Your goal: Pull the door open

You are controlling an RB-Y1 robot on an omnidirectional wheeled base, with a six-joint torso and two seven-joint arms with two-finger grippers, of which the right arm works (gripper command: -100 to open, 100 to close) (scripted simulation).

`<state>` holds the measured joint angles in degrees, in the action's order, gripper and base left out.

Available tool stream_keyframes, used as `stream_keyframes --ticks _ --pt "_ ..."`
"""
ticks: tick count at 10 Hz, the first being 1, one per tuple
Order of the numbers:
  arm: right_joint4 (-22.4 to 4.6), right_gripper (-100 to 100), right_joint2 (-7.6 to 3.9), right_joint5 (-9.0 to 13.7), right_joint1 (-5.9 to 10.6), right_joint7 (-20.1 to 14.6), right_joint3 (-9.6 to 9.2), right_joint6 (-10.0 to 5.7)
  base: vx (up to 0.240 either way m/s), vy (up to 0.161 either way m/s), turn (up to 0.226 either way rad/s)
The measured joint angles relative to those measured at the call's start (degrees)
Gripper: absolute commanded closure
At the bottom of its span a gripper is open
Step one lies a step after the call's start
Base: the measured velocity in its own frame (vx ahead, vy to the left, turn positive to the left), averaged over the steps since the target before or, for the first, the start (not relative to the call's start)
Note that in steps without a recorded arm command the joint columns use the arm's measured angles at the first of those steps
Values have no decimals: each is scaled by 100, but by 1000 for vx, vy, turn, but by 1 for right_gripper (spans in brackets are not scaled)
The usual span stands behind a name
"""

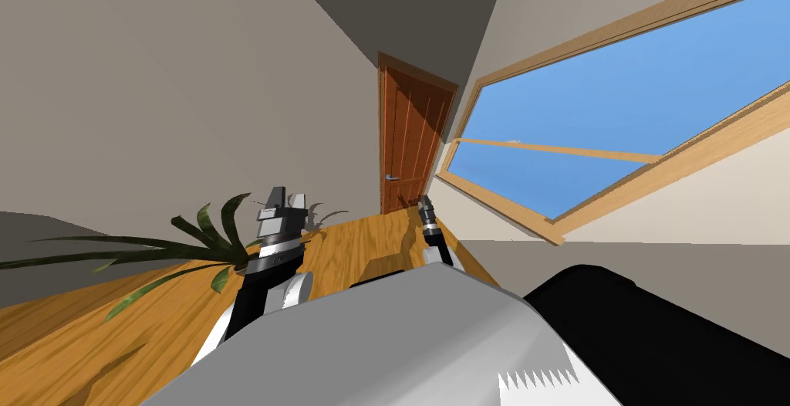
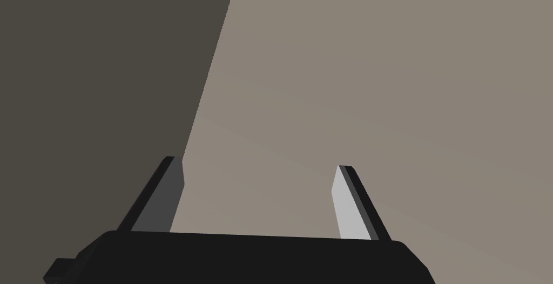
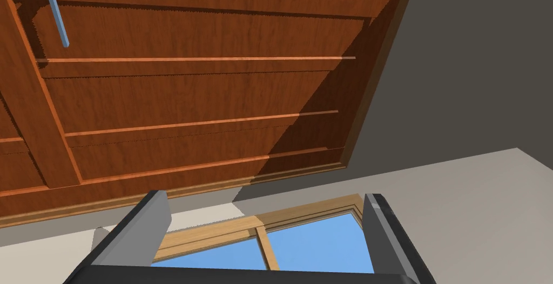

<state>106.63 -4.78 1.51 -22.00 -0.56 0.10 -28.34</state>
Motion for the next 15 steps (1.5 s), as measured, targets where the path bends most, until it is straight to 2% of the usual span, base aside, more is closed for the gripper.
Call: stream_keyframes --ticks 10,15 --pt "-1461 -100 -168 160 603 -73 63 -378 98 -20 62" --pt "-2328 -100 -230 244 991 -99 102 -600 96 -18 63"
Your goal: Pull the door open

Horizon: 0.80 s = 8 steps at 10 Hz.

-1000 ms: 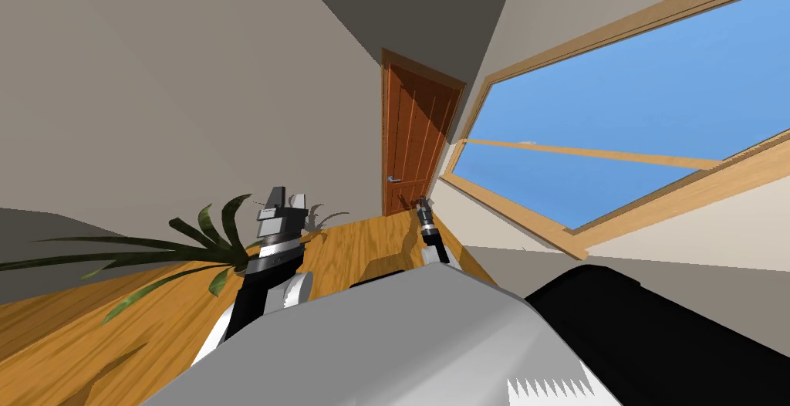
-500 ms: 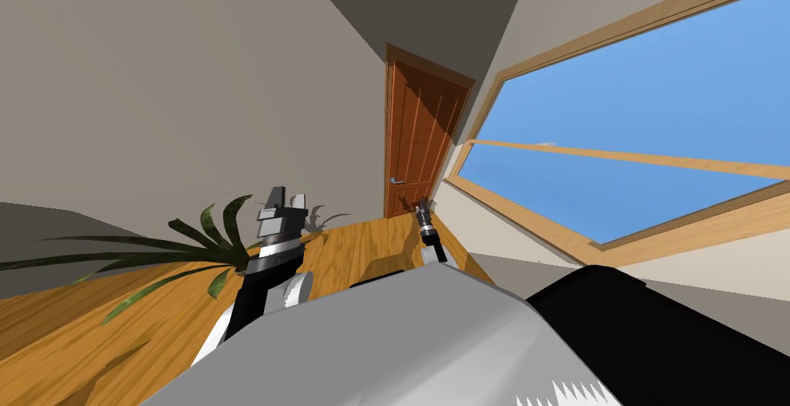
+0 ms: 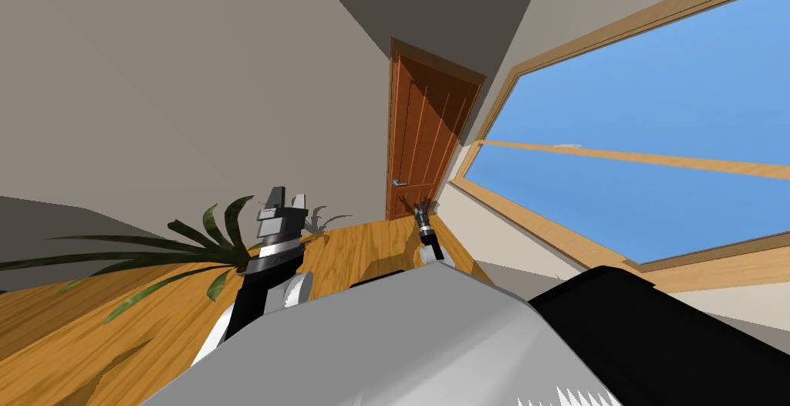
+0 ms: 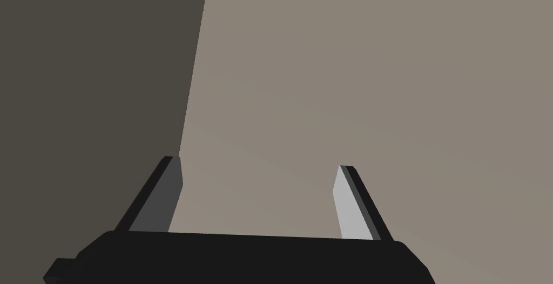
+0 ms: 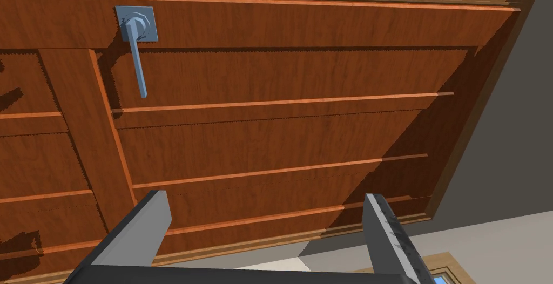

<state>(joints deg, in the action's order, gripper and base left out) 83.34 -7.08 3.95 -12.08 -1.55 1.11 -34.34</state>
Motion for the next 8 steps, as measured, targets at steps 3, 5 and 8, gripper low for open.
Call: stream_keyframes --ticks 3,5,8 --pt "-482 -100 -46 53 191 -28 20 -140 94 -28 65" --pt "-791 -100 -85 90 297 -53 31 -234 101 -21 63" --pt "-1314 -100 -123 143 539 -74 57 -369 96 -24 65"
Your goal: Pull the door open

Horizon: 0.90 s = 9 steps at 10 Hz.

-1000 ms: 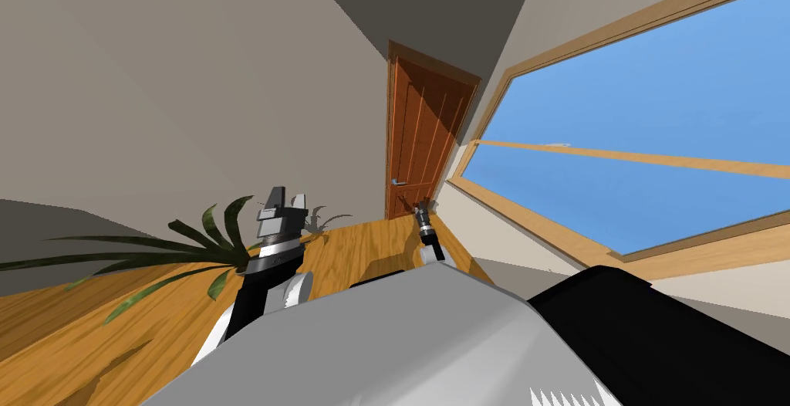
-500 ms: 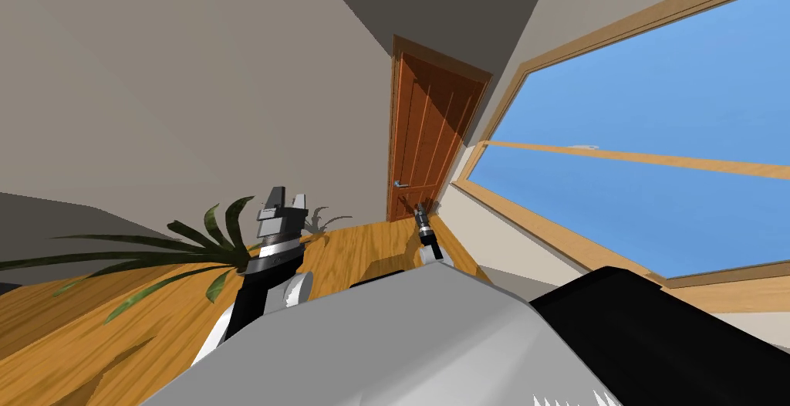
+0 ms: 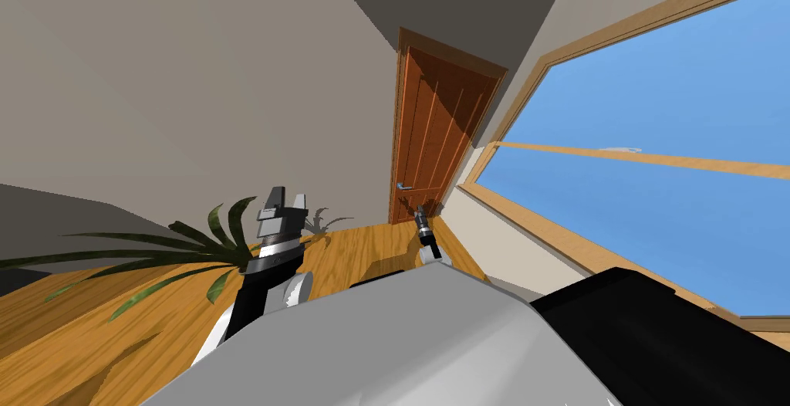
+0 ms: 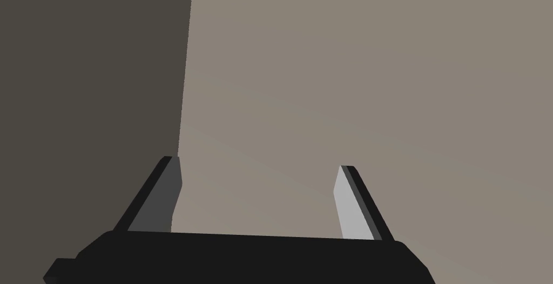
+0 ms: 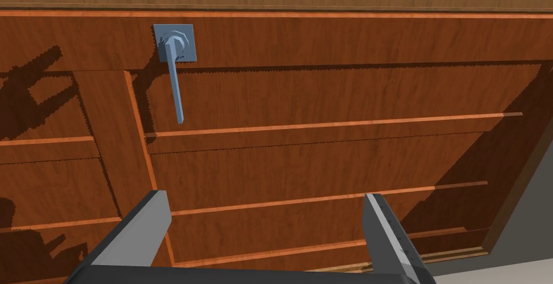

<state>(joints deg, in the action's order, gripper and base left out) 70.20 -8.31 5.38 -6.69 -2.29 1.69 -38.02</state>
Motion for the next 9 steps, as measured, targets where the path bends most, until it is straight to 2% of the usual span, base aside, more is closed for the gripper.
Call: stream_keyframes --ticks 5,7,9 --pt "-858 -100 -49 83 359 -26 35 -237 96 -35 65" --pt "-1068 -100 -73 115 444 -40 46 -269 84 -24 57" --pt "-1418 -100 -94 148 592 -53 61 -372 100 -31 66"
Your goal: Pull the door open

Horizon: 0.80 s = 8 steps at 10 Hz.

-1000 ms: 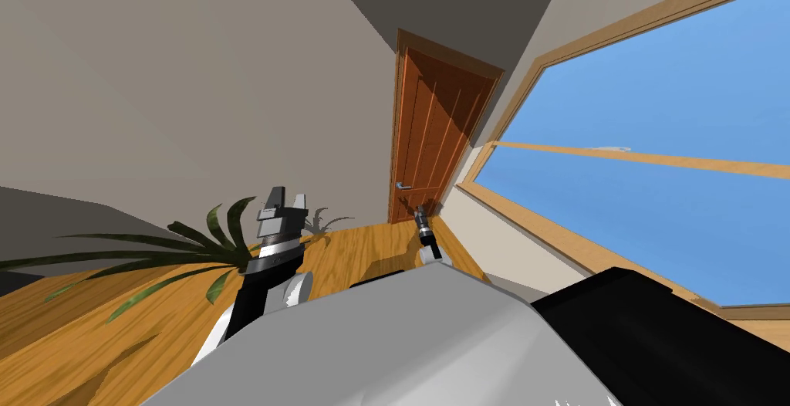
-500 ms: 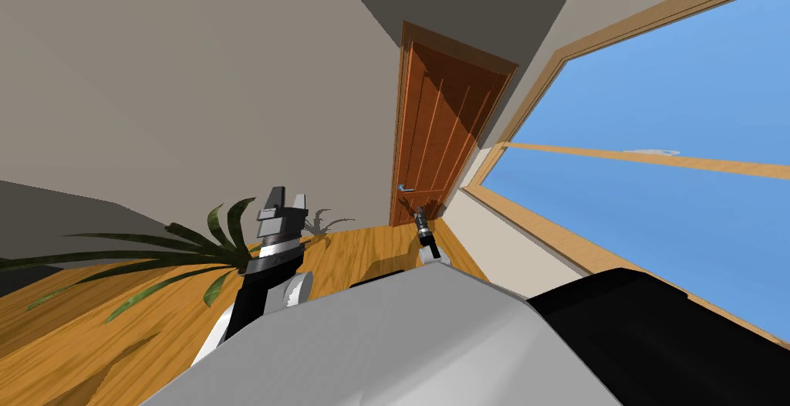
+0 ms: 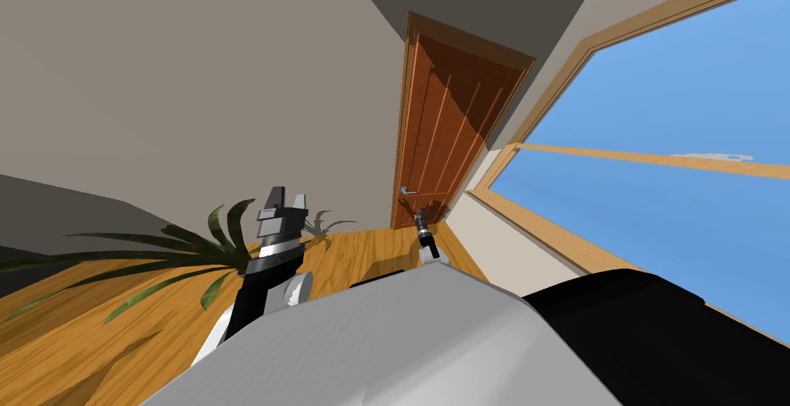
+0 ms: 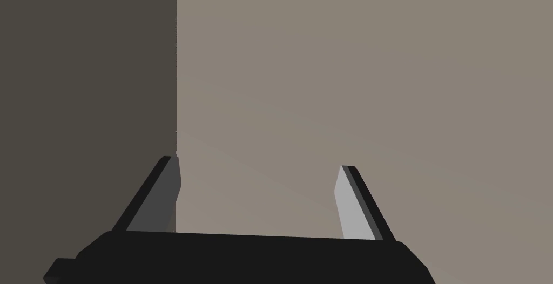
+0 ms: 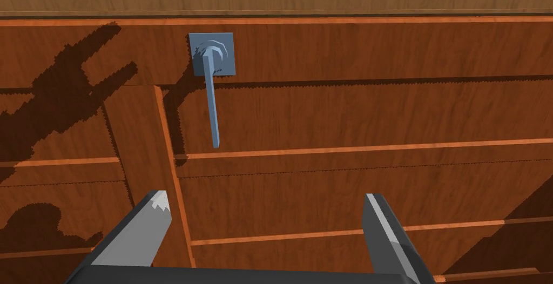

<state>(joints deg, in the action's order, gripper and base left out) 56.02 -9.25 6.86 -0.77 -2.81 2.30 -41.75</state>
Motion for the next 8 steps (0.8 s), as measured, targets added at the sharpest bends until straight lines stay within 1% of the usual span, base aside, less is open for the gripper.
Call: stream_keyframes --ticks 2,6,8 --pt "-258 -100 -29 33 110 -21 14 -57 89 -29 49" --pt "-869 -100 -69 93 376 -47 41 -229 90 -35 57" --pt "-1092 -100 -86 119 460 -61 50 -287 75 -38 46"
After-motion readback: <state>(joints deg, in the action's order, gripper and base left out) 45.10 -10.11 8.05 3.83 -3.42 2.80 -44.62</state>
